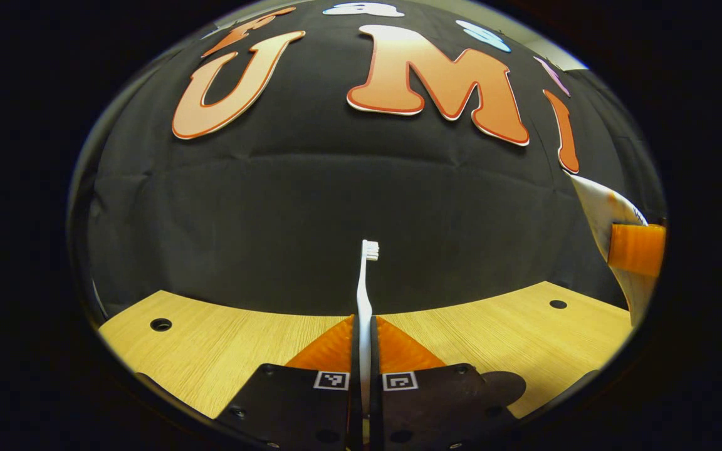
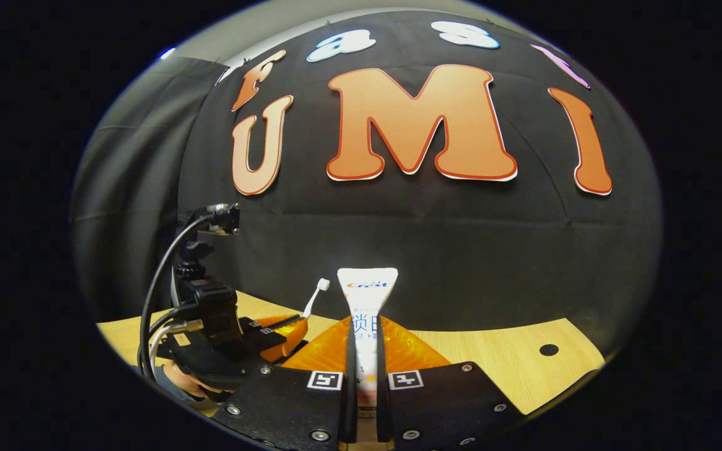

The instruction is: Put the toothbrush and toothpaste on the desktop into the cup, then pick up the cup and place it on the coaster on the desktop.

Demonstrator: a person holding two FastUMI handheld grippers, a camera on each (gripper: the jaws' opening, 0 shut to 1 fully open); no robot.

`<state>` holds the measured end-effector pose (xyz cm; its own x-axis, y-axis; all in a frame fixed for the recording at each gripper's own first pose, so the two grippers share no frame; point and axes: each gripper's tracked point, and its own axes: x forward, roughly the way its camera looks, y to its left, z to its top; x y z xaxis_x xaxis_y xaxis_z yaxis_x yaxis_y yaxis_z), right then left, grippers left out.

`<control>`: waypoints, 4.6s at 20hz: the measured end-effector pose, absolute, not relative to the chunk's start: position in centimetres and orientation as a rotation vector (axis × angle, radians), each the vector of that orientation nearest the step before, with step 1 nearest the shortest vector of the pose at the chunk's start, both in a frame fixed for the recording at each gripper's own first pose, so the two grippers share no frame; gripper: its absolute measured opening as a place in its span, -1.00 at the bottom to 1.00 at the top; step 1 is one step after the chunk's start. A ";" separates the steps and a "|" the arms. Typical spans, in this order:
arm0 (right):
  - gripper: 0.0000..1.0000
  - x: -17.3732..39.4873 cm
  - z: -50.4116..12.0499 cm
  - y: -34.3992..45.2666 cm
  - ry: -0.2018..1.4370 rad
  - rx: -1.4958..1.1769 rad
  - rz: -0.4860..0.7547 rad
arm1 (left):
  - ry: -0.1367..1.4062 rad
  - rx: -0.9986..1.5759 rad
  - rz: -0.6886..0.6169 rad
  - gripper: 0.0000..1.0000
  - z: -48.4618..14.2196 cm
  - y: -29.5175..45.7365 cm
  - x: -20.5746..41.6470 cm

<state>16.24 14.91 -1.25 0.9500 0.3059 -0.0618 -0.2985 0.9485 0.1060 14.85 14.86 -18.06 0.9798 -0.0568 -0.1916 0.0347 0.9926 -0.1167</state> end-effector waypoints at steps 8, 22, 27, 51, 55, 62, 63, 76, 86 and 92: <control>-0.75 17.4 -1.1 16.6 0.049 0.139 0.340 | 0.247 -0.141 -0.064 -0.81 -19.0 15.9 12.9; -0.75 19.0 2.8 21.7 -0.092 0.208 0.464 | 0.281 -0.099 -0.100 0.80 -17.6 19.2 5.5; -0.75 20.1 3.8 24.4 -0.119 0.240 0.517 | 0.284 -0.079 -0.089 0.87 -17.2 21.5 3.0; -0.76 25.2 -4.9 30.4 0.012 0.333 0.535 | 0.391 -0.138 -0.015 0.89 -24.4 25.7 -2.6; -0.74 25.6 -5.8 30.5 0.020 0.333 0.527 | 0.402 -0.151 -0.024 0.89 -24.6 25.3 -2.6; -0.60 24.3 -6.9 30.9 0.071 0.194 0.550 | 0.397 -0.132 -0.021 0.90 -24.2 25.2 -2.8; -0.60 23.8 -7.3 30.7 0.088 0.178 0.554 | 0.394 -0.133 -0.023 0.92 -23.9 25.1 -3.0; -0.22 18.2 -2.7 23.8 0.056 0.108 0.513 | 0.334 -0.113 -0.043 0.91 -19.0 22.1 -3.2; 0.59 10.8 2.9 15.1 -0.043 0.083 0.449 | 0.295 -0.078 -0.075 0.90 -14.1 17.5 -0.9; 0.61 6.7 5.6 10.5 -0.118 0.013 0.394 | 0.358 -0.067 -0.072 0.90 -13.3 15.3 1.1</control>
